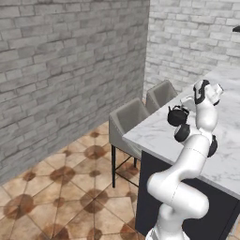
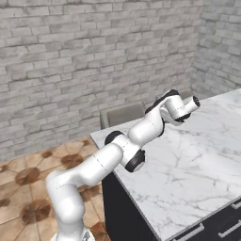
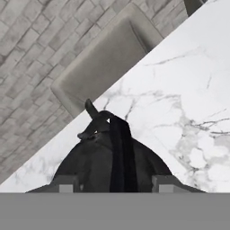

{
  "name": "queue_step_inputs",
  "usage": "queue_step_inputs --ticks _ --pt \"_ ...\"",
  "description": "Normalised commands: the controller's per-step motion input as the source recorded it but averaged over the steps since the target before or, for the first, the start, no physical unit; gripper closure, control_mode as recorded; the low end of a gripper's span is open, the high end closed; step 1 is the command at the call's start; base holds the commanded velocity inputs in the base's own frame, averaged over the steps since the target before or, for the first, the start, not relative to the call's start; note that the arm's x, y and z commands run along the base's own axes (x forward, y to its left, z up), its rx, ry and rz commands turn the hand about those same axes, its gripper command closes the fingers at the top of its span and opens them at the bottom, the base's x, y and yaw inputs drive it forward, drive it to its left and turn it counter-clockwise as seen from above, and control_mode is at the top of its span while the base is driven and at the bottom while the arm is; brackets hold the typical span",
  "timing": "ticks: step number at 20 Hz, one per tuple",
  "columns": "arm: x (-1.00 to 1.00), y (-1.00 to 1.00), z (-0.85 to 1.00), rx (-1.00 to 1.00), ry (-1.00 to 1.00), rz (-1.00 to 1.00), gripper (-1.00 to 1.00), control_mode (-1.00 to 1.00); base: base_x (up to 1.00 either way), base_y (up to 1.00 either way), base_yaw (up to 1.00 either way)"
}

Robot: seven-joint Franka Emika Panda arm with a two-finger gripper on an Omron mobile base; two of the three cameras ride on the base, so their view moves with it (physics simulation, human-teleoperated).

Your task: The kettle is done boiling. Turn off the stove, then wait for 300 timesteps before moving the kettle to the dining table.

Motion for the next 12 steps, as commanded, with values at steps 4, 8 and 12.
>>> queue_step_inputs --ticks 4,8,12 --pt "0.0 0.0 0.05 0.0 0.0 0.0 -1.0 -1.0 0.0 0.0 0.0" --pt "0.0 0.0 0.09 0.0 0.0 -0.02 -1.0 -1.0 0.0 0.0 0.0" --pt "-0.01 0.0 0.23 0.0 0.0 -0.03 -1.0 -1.0 0.0 0.0 0.0"
